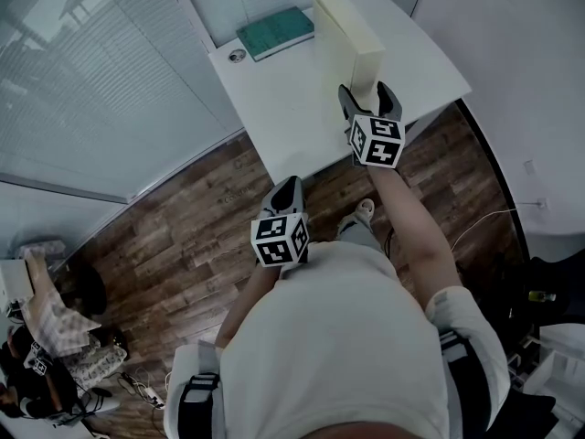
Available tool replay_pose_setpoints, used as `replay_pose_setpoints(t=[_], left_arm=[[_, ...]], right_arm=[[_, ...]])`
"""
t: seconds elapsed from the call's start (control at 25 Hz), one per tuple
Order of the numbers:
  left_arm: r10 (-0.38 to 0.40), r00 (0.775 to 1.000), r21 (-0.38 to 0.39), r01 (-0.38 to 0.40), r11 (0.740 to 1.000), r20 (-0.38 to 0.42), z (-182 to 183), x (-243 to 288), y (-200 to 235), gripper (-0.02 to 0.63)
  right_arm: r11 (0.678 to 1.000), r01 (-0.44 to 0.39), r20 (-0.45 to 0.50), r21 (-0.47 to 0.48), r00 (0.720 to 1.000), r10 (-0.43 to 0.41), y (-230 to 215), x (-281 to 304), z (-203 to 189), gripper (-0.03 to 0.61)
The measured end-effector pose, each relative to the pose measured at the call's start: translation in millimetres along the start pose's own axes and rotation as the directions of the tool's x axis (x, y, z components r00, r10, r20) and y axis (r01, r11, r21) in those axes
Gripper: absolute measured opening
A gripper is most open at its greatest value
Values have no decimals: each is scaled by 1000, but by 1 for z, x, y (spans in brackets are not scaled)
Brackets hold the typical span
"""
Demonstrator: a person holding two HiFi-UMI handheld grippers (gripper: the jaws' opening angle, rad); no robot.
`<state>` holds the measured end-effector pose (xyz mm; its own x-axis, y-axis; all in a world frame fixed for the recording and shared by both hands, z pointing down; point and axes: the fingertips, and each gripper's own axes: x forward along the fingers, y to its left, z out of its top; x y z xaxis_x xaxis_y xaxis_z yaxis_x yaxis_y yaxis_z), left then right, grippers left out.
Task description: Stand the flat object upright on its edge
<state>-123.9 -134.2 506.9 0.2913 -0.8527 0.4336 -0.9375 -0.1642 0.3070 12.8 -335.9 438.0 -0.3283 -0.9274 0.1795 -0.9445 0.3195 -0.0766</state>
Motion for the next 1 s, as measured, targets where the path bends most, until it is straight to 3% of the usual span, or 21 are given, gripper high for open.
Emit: replay_pose_setpoints(t=[0.48,0.68,1.0], left_arm=[[-28,1000,16,28,999,2,-2,-3,-9,20],[-40,999,28,39,999,2,-2,-3,-15,20],[-56,998,45,55,997,11,-2,-7,-24,20]], right_arm=[[998,-50,14,27,999,50,19,-48,-8,353],[995,-91,30,36,996,90,26,-73,-10,199],[992,-104,22,67,994,103,28,-117,-23,71]])
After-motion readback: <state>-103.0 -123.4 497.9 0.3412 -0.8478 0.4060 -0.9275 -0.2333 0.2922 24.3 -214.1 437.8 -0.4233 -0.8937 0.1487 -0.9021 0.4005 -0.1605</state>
